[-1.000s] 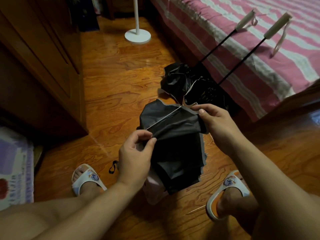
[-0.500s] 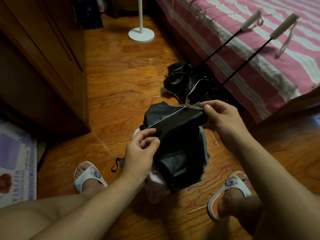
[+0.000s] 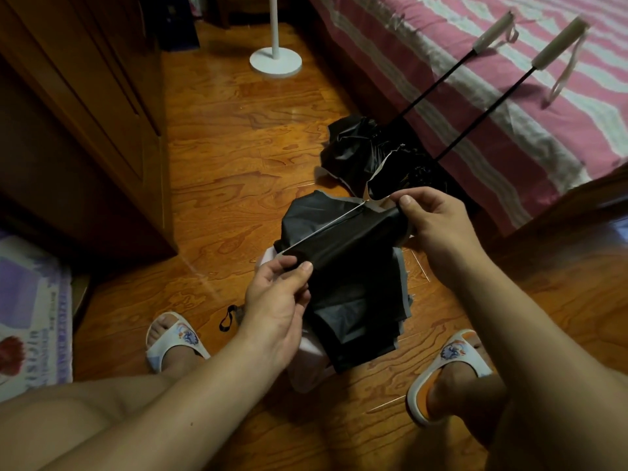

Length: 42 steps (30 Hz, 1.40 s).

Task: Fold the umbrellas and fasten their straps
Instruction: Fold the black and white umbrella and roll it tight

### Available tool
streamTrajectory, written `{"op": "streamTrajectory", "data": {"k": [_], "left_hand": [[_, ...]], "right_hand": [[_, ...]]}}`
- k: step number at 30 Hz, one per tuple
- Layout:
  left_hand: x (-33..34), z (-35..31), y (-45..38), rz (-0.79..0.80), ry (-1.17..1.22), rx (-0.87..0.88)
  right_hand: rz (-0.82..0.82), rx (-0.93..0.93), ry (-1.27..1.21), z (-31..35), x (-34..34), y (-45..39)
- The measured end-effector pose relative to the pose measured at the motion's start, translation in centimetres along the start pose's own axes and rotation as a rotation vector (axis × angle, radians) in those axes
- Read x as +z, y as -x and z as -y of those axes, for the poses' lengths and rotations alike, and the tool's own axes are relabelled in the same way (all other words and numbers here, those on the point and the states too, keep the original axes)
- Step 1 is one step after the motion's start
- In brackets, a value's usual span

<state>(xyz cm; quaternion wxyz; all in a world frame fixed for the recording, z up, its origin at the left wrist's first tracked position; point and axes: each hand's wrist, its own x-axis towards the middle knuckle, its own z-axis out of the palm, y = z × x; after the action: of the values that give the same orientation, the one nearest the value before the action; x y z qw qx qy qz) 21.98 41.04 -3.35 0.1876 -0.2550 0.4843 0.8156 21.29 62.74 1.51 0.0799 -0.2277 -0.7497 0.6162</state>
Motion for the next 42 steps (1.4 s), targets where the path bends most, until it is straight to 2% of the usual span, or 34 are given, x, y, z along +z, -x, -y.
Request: {"op": "streamTrajectory", "data": {"k": [4, 8, 13, 17, 20, 22, 24, 28, 29, 32, 34, 36, 40, 42], "left_hand": [[-0.3, -0.4, 0.0, 0.078, -0.181, 0.148], [-0.6, -0.3, -0.9, 0.152, -0.588, 0.412], [-0.8, -0.5, -2.0, 0.036, -0.909, 0.678], [-0.9, -1.3, -2.2, -0.009, -0.995, 0.767], [-1.6, -1.0, -2.5, 0.104, -1.312, 0.867], [-2.0, -0.8, -2.4, 0.132, -1.432, 0.851], [-2.1, -0.6, -2.1, 0.103, -1.386, 0.866], [-1.7, -0.8, -1.6, 0.103, -1.348, 1.056], [-1.6, -0.8, -1.6, 0.101, -1.325, 1.039], [-1.4, -0.6, -1.4, 0.032, -1.13, 0.806], [-1.5, -0.4, -1.5, 0.043, -1.049, 0.759], [-1.4, 0.0, -1.2, 0.114, -1.033, 0.815], [-1.2, -0.7, -1.3, 0.162, -1.033, 1.054], [-0.7, -1.9, -1.8, 0.139, -0.963, 1.037]], "right_hand": [[0.028, -0.012, 0.01, 0.5, 0.0, 0.2], [0.098, -0.101, 0.045, 1.1, -0.4, 0.7], [0.172, -0.121, 0.102, 1.3, -1.1, 0.6], [0.128, -0.15, 0.165, 1.1, -1.5, 0.2], [0.137, -0.16, 0.17, 1.1, -1.7, 0.2], [0.135, -0.162, 0.153, 1.2, -1.7, 0.1], [0.116, -0.155, 0.125, 1.2, -1.6, 0.0], [0.093, -0.14, 0.117, 0.8, -1.7, -0.4], [0.098, -0.142, 0.127, 0.7, -1.7, -0.4], [0.098, -0.149, 0.124, 0.8, -1.7, -0.3], [0.088, -0.156, 0.123, 0.8, -1.6, -0.3], [0.08, -0.158, 0.125, 0.7, -1.4, -0.3], [0.022, -0.154, 0.081, 0.7, -1.2, -0.6], [-0.002, -0.17, 0.056, 0.8, -1.3, -0.8]]}}
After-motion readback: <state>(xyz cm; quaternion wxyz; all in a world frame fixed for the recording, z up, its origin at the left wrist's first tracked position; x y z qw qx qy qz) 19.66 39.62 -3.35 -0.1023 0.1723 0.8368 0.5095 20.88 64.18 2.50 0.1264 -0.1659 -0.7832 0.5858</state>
